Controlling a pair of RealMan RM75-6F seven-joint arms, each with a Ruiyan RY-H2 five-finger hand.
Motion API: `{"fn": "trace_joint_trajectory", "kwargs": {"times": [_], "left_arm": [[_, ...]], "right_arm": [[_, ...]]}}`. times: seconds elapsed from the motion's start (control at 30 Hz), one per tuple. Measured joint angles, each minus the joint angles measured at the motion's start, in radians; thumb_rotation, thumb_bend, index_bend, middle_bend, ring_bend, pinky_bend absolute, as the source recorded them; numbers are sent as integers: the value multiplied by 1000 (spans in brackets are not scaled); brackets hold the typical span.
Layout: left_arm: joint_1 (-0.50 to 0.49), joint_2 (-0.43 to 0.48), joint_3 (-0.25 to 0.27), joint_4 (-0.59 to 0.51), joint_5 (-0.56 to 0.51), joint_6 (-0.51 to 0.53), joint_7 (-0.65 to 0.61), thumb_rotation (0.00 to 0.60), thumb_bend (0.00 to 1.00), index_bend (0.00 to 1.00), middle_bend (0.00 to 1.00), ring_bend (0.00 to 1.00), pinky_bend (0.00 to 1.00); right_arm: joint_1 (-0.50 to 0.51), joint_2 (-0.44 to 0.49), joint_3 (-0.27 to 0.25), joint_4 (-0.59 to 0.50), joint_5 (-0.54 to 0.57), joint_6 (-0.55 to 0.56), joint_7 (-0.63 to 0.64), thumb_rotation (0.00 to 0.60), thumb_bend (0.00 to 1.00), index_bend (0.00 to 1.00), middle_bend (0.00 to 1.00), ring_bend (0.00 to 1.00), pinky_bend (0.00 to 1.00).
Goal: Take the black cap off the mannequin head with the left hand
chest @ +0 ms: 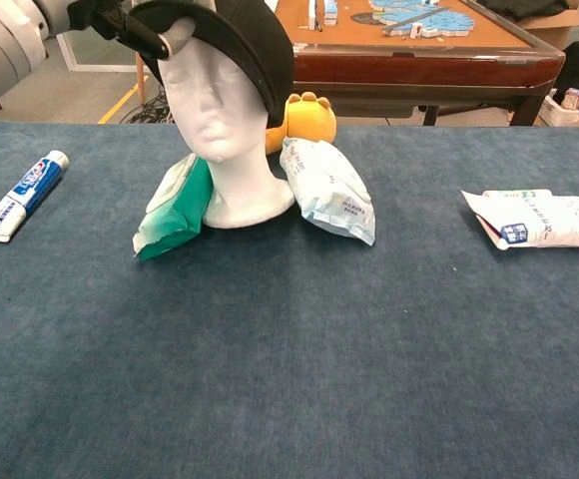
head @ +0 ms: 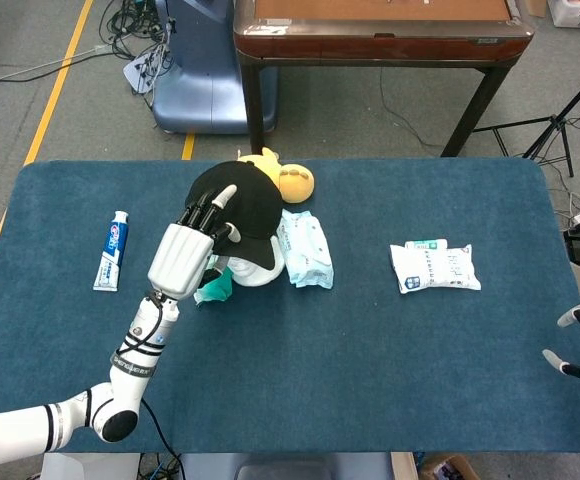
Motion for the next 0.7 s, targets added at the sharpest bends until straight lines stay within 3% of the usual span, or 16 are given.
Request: {"fn": "trace_joint_trajectory", "kwargs": {"times": [0.7], "left_arm": [[1, 4, 2, -43, 16, 17, 23, 600, 473, 699, 68, 37, 171]], "right_arm": [[3, -2, 0, 1, 3, -4, -5, 600, 68, 476, 386, 305, 372]]}}
